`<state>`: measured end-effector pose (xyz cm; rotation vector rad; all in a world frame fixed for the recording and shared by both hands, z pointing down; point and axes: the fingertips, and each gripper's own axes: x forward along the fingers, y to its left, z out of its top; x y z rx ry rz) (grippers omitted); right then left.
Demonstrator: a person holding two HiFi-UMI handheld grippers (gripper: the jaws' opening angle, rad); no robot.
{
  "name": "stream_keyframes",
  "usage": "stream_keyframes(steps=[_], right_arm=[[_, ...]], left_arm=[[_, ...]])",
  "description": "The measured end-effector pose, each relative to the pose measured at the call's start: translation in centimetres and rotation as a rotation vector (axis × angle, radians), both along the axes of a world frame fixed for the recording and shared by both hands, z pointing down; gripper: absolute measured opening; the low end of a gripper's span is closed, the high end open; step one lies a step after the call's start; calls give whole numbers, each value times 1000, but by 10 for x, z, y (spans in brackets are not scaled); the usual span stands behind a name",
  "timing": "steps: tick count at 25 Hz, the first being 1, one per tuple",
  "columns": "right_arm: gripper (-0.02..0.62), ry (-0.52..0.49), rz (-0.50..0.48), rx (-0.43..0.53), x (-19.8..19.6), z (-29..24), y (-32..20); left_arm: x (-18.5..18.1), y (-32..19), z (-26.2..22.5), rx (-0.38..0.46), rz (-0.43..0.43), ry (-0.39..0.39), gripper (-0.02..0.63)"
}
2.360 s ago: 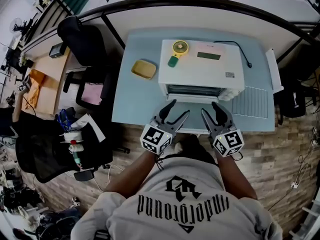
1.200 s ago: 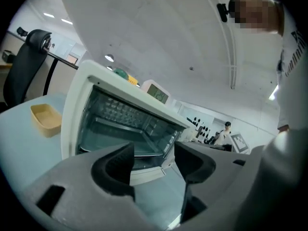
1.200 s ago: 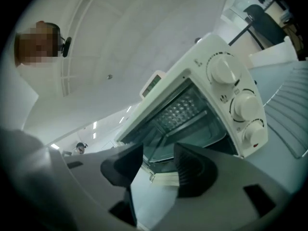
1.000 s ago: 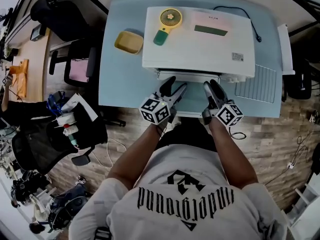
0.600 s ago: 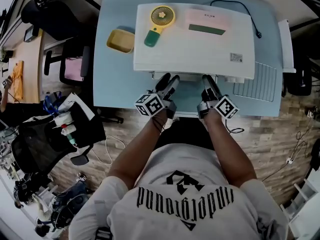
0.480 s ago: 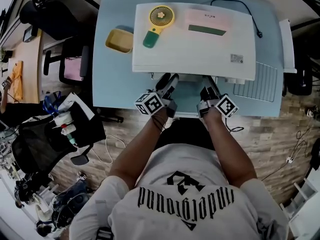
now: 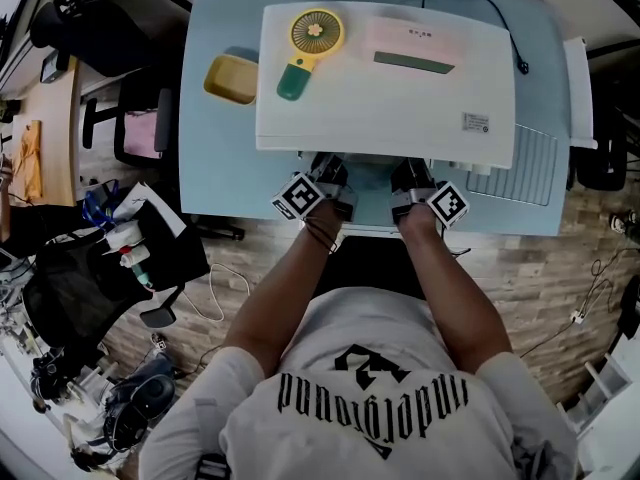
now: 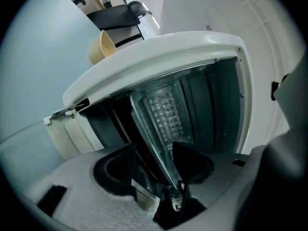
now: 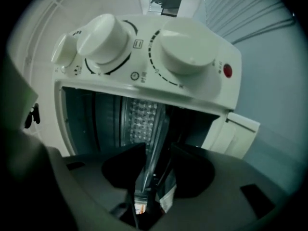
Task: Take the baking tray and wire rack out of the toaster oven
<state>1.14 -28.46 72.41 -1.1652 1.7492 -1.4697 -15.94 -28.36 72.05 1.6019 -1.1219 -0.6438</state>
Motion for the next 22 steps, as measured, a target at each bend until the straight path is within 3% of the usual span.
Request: stream_keyframes(steps=[7,10,19,22], right_arm=[[131,-81,43,-23,-7,11,-13],[115,-97,45,-19,-8,11,-15],[129,-122,62,-10,-7,11,-24],[91,-136,63,-12,-9,8,-26]], left_arm=[[-1,-8,5,-8,-53,102,190],[-5,-11,9,-23,-67,103,161],[-4,-25,11,-3,-61,92,170],[-3,-25,10,0,-66,96,117]])
